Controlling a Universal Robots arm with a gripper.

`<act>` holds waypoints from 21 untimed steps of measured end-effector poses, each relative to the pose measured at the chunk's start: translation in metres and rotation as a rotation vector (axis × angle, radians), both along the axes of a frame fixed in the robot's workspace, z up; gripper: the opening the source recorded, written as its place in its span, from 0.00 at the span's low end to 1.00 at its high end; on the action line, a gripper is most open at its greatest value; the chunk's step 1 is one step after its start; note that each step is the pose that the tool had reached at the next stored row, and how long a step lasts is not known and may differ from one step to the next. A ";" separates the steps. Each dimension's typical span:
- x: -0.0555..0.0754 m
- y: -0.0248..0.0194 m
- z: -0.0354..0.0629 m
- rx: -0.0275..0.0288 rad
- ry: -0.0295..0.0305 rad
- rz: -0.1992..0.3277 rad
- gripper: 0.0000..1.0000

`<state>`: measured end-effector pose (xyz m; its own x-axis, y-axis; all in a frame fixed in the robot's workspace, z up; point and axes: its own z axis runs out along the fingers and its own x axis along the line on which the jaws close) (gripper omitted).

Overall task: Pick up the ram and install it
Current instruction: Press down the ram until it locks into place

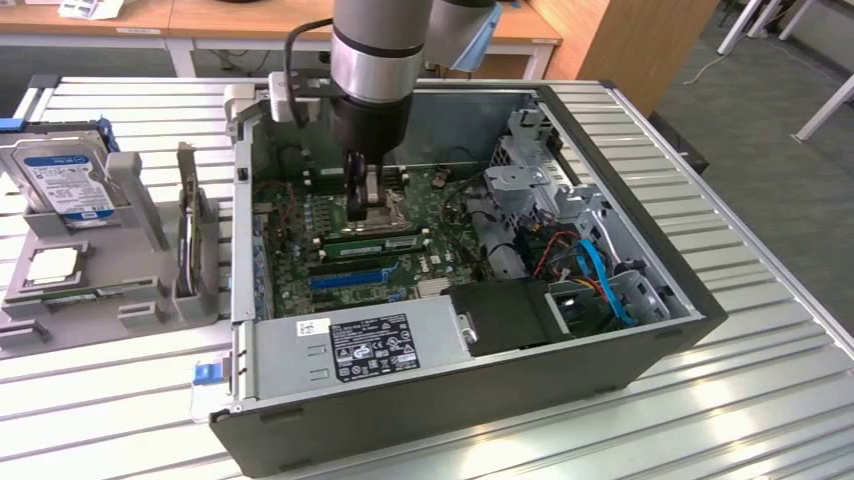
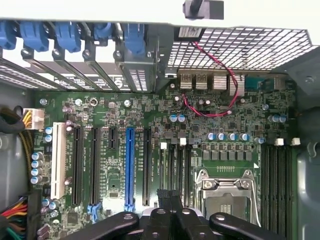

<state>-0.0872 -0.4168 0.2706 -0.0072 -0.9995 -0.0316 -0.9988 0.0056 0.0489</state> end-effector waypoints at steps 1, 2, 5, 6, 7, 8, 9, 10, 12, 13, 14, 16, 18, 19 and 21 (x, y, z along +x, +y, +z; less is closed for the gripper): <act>0.000 0.0000 0.0017 0.0001 0.0000 0.000 0.10; 0.000 0.0000 0.0034 0.0001 -0.0001 0.000 0.10; 0.000 0.0000 0.0084 0.0001 0.0000 0.000 0.10; 0.000 0.0000 0.0102 0.0001 0.0000 0.000 0.10; 0.000 0.0000 0.0118 0.0002 -0.0001 0.000 0.10; 0.000 0.0000 0.0134 0.0002 -0.0001 0.000 0.10; 0.000 0.0000 0.0150 0.0002 0.0000 0.000 0.10; 0.000 0.0000 0.0166 0.0001 -0.0001 0.000 0.10; 0.000 0.0000 0.0198 0.0001 -0.0001 0.000 0.10; 0.000 0.0000 0.0214 0.0000 0.0000 0.000 0.10; 0.000 0.0000 0.0234 0.0001 0.0000 0.000 0.10; 0.000 0.0000 0.0268 0.0002 -0.0001 0.000 0.10; 0.000 0.0000 0.0302 0.0001 -0.0001 0.000 0.10; 0.000 0.0000 0.0316 0.0001 0.0000 0.000 0.10; 0.000 0.0000 0.0347 0.0001 -0.0001 0.000 0.10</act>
<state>-0.0872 -0.4168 0.3053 -0.0072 -0.9995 -0.0318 -0.9988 0.0056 0.0488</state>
